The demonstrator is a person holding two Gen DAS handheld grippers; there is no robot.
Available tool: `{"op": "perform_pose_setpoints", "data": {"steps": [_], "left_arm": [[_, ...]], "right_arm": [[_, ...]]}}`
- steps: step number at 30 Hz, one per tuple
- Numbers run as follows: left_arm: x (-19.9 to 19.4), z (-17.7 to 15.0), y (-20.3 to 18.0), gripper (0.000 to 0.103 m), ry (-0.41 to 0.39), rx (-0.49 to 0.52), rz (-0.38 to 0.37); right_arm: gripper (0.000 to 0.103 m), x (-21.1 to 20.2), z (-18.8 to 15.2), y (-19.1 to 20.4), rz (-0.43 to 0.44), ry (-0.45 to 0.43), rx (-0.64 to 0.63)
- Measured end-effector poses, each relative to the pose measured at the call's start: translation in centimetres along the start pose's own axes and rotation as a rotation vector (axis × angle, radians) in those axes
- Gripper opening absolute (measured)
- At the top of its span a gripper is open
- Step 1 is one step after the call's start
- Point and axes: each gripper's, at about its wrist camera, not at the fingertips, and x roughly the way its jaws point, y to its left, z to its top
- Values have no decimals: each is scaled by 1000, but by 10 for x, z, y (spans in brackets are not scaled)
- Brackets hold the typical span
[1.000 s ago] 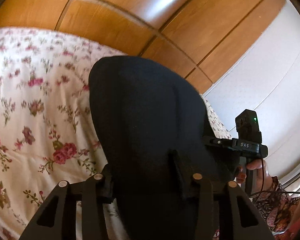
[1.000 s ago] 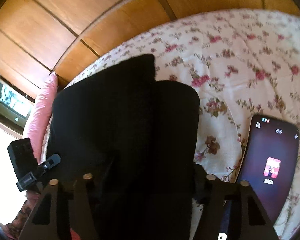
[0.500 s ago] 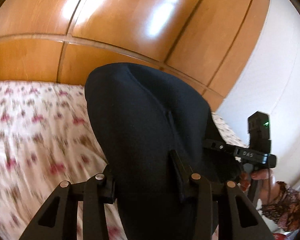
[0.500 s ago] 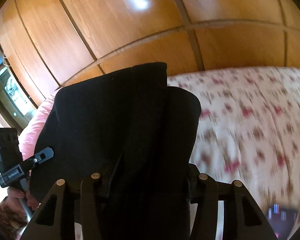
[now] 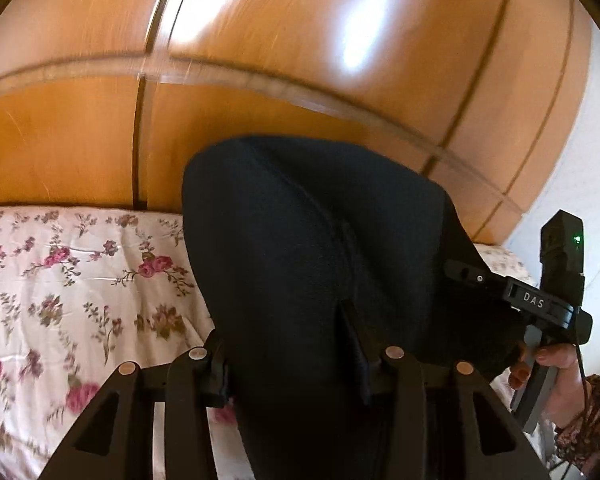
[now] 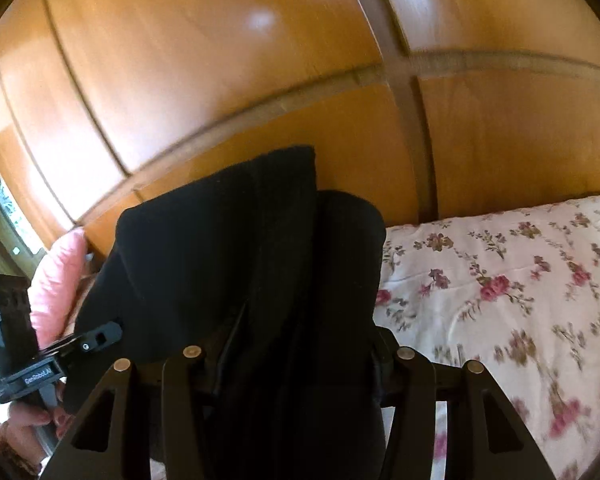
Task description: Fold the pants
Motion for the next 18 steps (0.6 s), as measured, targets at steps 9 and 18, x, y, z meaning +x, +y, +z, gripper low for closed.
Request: {"op": "perform_pose_setpoints", "data": {"steps": [9, 18], "left_arm": [[11, -22, 44, 64, -37, -104, -154], [-4, -27, 20, 64, -129, 15, 23]], "right_arm": [[70, 24, -18, -20, -49, -47, 13], [74, 10, -29, 1, -205, -108, -97]]}}
